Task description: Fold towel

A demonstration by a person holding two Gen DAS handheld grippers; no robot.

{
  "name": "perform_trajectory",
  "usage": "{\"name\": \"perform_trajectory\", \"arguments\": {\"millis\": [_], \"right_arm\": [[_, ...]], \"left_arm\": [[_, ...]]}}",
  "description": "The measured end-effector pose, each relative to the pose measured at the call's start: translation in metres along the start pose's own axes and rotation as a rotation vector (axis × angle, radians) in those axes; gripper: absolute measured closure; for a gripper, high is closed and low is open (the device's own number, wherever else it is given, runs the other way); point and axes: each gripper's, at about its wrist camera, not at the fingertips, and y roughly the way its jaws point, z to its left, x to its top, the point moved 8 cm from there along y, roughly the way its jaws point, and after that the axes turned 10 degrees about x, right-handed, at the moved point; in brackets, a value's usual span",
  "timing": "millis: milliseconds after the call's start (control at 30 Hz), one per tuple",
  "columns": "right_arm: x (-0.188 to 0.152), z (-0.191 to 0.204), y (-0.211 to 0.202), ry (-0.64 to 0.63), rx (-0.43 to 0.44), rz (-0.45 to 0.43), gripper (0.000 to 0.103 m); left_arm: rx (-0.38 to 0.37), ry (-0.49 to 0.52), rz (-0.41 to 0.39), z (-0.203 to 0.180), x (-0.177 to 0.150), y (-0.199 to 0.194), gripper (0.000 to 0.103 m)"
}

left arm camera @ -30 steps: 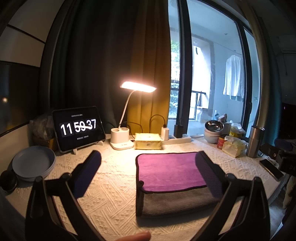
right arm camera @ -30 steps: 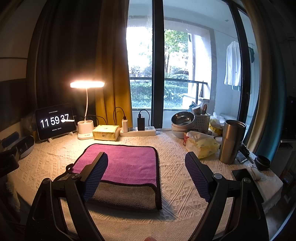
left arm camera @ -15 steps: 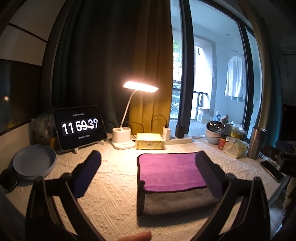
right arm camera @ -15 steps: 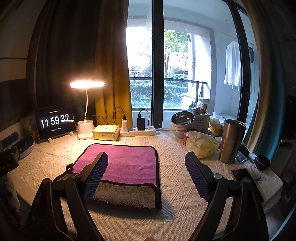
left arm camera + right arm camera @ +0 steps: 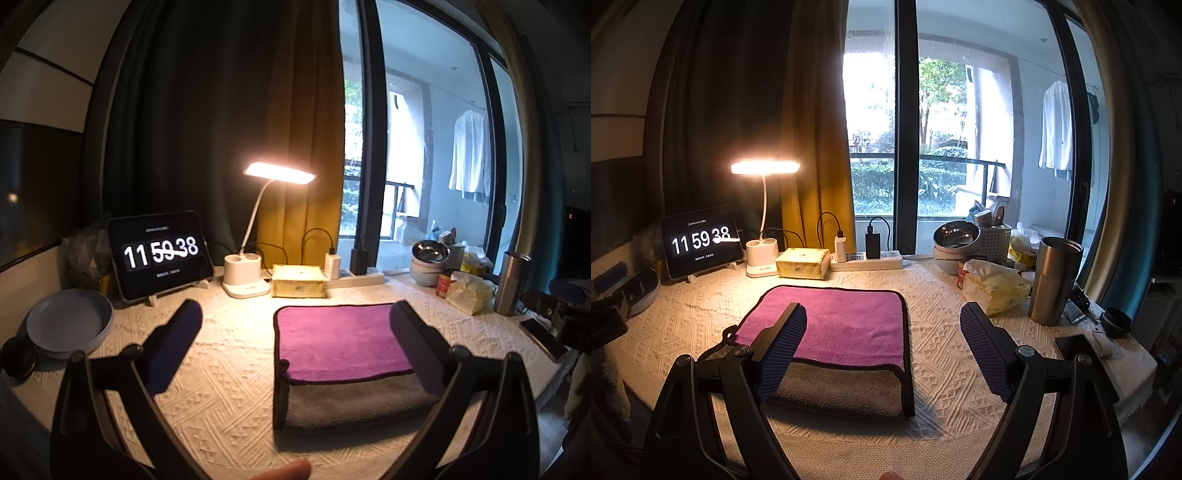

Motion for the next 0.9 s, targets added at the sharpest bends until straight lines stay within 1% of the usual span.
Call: {"name": "perform_trajectory", "arguments": {"millis": [167,400,533,700,900], "right_arm": [[-0.001,0.000,0.000,0.001,0.002,0.002,0.015],[-0.008,-0.003,0.005,0.000,0.001,0.017,0.015],[-0.011,-0.008,0.015,-0.002,-0.002,0.039,0.015],[-0.024,-0.021,0.035,0.008,-0.009,0.087,0.015],[-0.050,-0.028,0.068,0.025,0.019,0.171,0.015]], "left_arm": [[0.020,0.001,-0.004,0.003,0.000,0.002,0.001],[0.005,0.013,0.034,0.001,-0.006,0.011,0.001],[0.006,0.021,0.067,-0.002,-0.014,0.020,0.001],[-0.008,0.070,0.166,-0.013,-0.039,0.042,0.001],[-0.042,0.077,0.263,-0.021,-0.061,0.067,0.001]]}}
